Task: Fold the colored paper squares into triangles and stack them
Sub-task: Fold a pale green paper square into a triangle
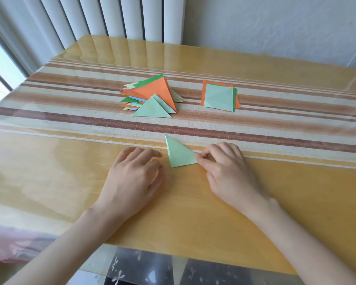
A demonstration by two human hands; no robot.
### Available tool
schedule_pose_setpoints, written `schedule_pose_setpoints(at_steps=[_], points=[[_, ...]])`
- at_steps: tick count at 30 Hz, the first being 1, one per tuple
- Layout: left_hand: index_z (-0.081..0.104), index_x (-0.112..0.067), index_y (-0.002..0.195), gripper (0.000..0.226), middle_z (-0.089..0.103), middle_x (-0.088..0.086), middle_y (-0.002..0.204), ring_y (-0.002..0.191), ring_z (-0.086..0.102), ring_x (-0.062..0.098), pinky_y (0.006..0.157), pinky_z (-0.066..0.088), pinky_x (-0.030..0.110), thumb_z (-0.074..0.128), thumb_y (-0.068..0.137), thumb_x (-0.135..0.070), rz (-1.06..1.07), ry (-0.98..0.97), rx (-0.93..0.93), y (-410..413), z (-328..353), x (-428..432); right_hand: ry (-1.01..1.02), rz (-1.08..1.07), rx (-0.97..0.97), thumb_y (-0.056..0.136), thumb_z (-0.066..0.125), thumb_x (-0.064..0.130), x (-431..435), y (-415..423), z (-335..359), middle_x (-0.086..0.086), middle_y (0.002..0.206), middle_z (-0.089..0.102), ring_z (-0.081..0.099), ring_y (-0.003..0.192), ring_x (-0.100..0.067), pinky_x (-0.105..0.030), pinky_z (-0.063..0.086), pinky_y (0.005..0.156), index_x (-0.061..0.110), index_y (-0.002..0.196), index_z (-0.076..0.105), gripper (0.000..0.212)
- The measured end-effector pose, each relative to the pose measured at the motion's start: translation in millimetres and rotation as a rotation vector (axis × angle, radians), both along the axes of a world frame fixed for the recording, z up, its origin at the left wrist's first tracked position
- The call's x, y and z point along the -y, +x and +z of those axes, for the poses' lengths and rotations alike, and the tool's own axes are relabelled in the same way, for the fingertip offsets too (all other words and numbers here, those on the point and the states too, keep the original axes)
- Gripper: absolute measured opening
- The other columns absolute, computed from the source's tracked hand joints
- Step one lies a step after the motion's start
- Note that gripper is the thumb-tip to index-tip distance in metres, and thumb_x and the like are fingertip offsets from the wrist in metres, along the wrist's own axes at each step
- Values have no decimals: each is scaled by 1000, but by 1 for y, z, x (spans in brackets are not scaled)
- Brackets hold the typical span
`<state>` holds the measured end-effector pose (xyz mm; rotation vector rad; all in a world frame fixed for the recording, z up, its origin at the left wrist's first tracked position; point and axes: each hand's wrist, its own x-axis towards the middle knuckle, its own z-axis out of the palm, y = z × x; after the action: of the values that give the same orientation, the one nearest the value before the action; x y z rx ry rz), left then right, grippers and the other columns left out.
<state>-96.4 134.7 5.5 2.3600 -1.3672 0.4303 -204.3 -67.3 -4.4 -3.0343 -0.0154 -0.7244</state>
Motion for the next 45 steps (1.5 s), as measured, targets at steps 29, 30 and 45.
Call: schedule_pose_setpoints(at_steps=[29, 30, 45], points=[[71, -25, 96, 41, 65, -17, 85, 84, 60, 13, 81, 46, 40, 48, 84, -56, -148, -75, -451, 42, 25, 52, 1218, -178, 54, 81, 73, 7, -14, 31, 39, 15, 69, 64, 54, 66, 2, -13, 41, 67, 21, 73, 64, 19], [71, -25, 89, 33, 65, -17, 78, 78, 61, 12, 77, 48, 41, 54, 82, -53, -153, -115, -497, 44, 31, 52, 1218, -133, 50, 81, 73, 7, -12, 32, 43, 16, 71, 64, 55, 69, 2, -12, 40, 69, 21, 74, 65, 17], [76, -13, 87, 12, 72, -3, 81, 66, 61, 21, 60, 41, 33, 65, 90, -17, -51, -327, 231, 92, 35, 9, 442, 180, 389, 82, 70, 4, 2, 81, 45, -4, 73, 57, 51, 70, -19, -25, 41, 64, 4, 81, 74, 4]])
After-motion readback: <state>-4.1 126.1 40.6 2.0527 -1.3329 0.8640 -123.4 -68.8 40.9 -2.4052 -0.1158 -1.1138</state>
